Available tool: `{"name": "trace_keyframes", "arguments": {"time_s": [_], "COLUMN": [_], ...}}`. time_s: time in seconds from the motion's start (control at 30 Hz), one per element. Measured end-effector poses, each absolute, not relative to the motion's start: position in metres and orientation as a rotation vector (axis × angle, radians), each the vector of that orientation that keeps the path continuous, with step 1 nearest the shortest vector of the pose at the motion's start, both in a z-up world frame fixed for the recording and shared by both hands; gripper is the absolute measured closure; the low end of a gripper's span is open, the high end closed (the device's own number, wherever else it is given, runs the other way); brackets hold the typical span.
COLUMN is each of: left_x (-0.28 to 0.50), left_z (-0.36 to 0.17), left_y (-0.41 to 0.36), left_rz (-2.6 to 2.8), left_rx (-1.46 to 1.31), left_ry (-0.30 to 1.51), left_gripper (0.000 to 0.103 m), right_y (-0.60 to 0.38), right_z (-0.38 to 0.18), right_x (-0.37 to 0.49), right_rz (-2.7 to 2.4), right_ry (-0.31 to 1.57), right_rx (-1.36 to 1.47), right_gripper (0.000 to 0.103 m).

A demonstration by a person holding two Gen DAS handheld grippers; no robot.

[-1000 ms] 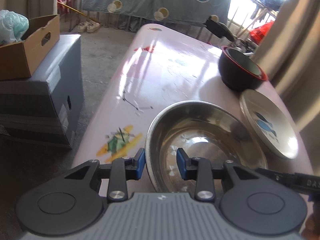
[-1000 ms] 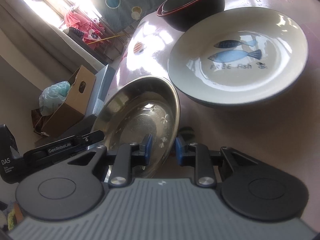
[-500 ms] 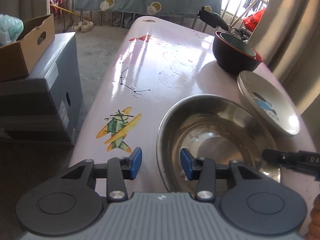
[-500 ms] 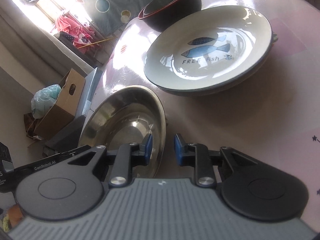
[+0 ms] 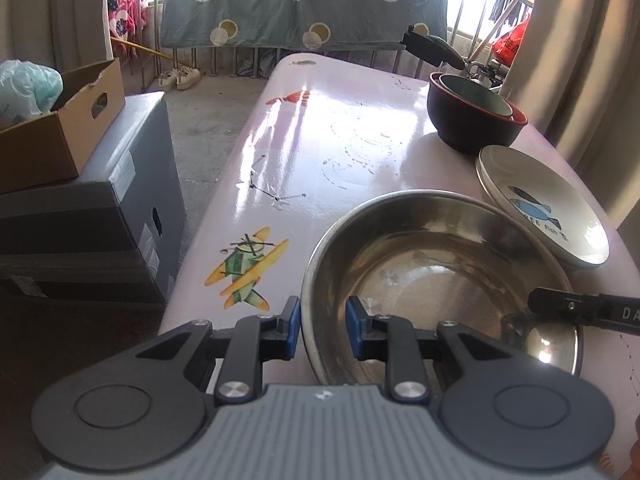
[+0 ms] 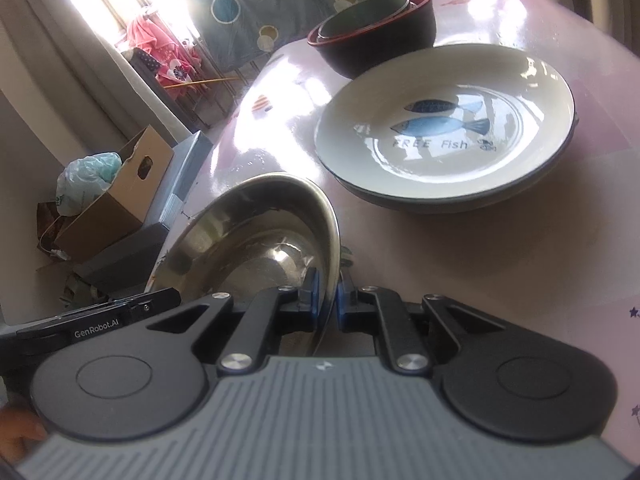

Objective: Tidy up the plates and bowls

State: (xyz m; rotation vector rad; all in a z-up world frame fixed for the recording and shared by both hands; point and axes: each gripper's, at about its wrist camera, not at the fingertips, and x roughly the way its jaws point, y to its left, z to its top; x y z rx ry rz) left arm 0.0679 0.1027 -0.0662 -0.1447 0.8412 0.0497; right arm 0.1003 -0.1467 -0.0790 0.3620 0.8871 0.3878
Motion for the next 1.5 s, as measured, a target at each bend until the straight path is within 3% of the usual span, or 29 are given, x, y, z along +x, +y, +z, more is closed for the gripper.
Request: {"name": "trace_keyframes", "arguments": {"time_s": [0.6, 1.1, 1.5], "left_x": [0.065, 0.152, 0.205], "left_z": [-0.021, -0.015, -0.034], "left_y": [0.102, 0.014, -0.025], "left_rz": [0.045, -0.138, -0.175], "left_rx": [-0.15, -0.121, -0.1], "left_ry": [0.739, 0.733, 0.791], "left_gripper": [0.078, 0.078, 0.076], "right_y": [-0.15, -0.248, -0.305], "right_z": [-0.044, -0.03, -0.054], "right_x": [0.094, 0.115, 0.148], "right_rz": [0.436, 0.269, 0.178], "right_ry": [0.801, 0.703, 0.74], "right_rx": [0.383, 0.466, 0.501], "right_gripper": [0.095, 0.094, 0.091]}}
